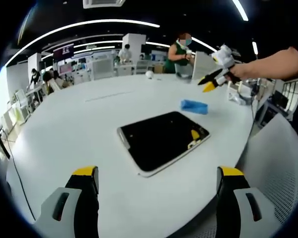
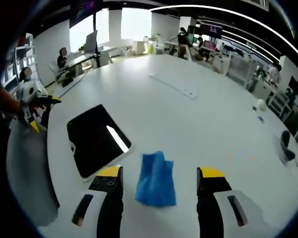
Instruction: Wipe the mirror surface with the cleaning cloth until all visible marks leave the cleaned area.
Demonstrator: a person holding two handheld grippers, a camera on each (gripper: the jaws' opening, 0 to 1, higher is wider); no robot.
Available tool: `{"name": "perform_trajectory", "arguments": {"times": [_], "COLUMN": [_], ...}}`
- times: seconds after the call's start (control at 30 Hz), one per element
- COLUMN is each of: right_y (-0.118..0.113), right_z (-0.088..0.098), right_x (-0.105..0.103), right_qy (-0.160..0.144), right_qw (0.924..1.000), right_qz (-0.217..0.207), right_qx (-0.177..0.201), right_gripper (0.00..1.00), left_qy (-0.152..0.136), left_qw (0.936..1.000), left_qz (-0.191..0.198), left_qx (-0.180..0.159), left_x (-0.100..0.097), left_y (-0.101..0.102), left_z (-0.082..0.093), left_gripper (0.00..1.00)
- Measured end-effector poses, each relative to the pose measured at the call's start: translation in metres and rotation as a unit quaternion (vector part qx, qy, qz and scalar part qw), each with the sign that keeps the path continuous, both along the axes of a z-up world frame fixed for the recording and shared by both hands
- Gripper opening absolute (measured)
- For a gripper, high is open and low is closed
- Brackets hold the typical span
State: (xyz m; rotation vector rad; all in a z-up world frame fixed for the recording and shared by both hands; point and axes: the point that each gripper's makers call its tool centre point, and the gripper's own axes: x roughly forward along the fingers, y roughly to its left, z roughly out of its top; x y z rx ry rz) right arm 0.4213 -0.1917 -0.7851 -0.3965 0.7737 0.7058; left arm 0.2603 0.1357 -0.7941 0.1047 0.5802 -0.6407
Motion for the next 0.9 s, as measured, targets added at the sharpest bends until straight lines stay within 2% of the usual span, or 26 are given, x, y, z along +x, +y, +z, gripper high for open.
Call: {"name": "perform_trajectory", "arguments": {"times": [0.17,0.3,0.43,0.6,0.83,0.87,0.9], "right_y": [0.001,0.007,0.01,0.012,0.016,0.018,0.019], "right_z": [-0.017,-0.028,-0.041,-0.057,-0.076,-0.074,-0.075], "right_x": [0.002,0.002,0.008,0.012,0.01,0.012,0.01], "right_qy": [0.012,0.017,0.009,0.025,0.044,0.045,0.062], "right_qw": [0.9997,0.9997,0.9999,0.9986,0.9983,0.9981,0.9962], "right_qz": [-0.019,-0.017,-0.013,-0.044,-0.038,-0.04,-0.059], "right_qx": [0.009,0.006,0.002,0.013,-0.003,0.008,0.02], "right_gripper": [0.51,0.46,0.43,0.26,0.22,0.2,0.16], "left_qy": [0.002,0.003,0.005,0.009,0.014,0.015,0.015], "left_qw": [1.0,1.0,1.0,0.9999,0.9999,0.9999,0.9999], "left_qz": [0.002,0.001,0.003,-0.007,-0.008,-0.007,-0.006], "left_qx": [-0.001,-0.001,0.0,0.006,0.005,0.005,0.004], "left_x": [0.0,0.001,0.001,-0.002,-0.003,-0.003,-0.003], "left_y": [0.001,0.001,0.002,-0.001,-0.001,-0.001,0.0], "left_z": [-0.001,-0.003,-0.004,-0.005,-0.006,-0.007,-0.007], "left_gripper": [0.99,0.99,0.99,0.99,0.99,0.99,0.99]}}
